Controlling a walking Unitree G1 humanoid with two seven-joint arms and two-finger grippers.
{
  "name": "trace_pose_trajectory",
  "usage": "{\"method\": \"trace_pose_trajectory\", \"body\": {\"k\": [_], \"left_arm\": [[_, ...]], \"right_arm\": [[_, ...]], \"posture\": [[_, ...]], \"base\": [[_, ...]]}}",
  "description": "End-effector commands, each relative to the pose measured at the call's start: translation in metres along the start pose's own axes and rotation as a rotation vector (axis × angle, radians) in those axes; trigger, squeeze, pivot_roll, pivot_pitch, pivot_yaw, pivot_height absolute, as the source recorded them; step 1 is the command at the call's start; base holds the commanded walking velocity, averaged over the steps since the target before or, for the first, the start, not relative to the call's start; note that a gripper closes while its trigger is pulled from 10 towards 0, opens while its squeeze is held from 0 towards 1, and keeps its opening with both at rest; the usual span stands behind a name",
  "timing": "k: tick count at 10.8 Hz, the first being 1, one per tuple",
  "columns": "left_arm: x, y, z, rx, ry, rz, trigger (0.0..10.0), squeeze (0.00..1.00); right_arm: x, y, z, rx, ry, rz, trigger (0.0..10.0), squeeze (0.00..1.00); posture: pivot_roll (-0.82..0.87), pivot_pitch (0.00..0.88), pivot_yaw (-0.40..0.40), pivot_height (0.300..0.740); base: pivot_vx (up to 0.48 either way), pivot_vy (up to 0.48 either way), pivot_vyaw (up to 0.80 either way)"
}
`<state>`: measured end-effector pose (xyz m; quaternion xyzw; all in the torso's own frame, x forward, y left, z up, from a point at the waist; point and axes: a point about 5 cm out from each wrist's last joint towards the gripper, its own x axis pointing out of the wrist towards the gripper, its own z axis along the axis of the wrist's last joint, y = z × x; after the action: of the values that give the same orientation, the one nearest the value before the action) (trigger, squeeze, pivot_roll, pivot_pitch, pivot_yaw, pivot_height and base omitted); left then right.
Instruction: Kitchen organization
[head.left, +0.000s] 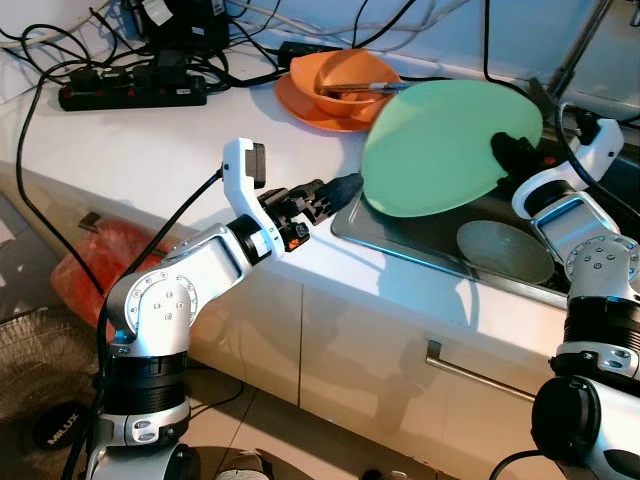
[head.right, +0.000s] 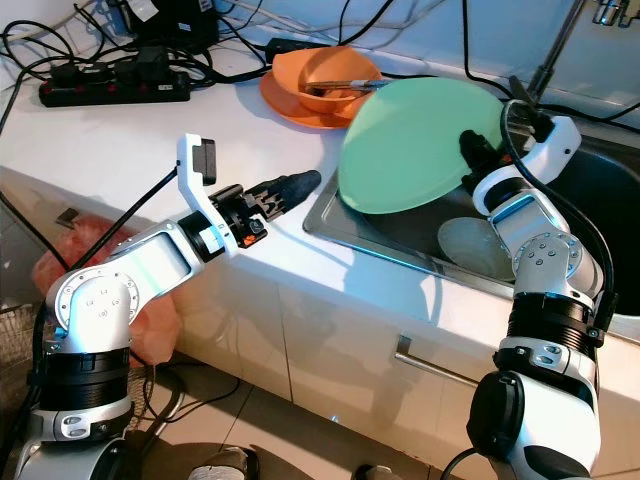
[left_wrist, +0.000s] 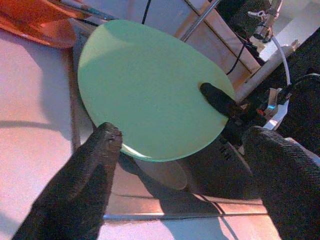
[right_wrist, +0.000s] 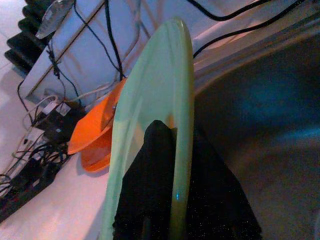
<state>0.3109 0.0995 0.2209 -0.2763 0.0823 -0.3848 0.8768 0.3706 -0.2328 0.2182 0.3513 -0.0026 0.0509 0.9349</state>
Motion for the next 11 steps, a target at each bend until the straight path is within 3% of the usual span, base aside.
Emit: {"method": "trace_pose_trajectory", "body": {"k": [1, 7, 9, 11], "left_arm": [[0.0, -0.001, -0.001, 0.026, 0.008, -0.008, 10.0, 1.0], [0.0, -0.003, -0.002, 0.083, 0.021, -0.002, 10.0, 1.0], [0.0, 0.0, -0.011, 0.158, 0.095, 0.015, 10.0, 1.0], [0.0, 0.004, -0.022, 0.254, 0.18, 0.029, 10.0, 1.0]], "right_arm": [[0.0, -0.003, 0.007, -0.019, -0.027, -0.019, 0.0, 0.0], [0.0, -0.019, 0.02, -0.006, -0.12, -0.094, 0.0, 0.0], [0.0, -0.035, 0.015, -0.054, -0.106, -0.219, 0.0, 0.0], [-0.003, -0.052, 0.003, -0.205, -0.008, -0.361, 0.0, 0.0]], "posture": [[0.13, 0.096, -0.018, 0.74], [0.13, 0.098, -0.021, 0.74], [0.13, 0.097, -0.02, 0.74], [0.13, 0.098, -0.014, 0.74]], "base": [[0.0, 0.0, 0.0], [0.0, 0.0, 0.0], [0.0, 0.0, 0.0], [0.0, 0.0, 0.0]]}}
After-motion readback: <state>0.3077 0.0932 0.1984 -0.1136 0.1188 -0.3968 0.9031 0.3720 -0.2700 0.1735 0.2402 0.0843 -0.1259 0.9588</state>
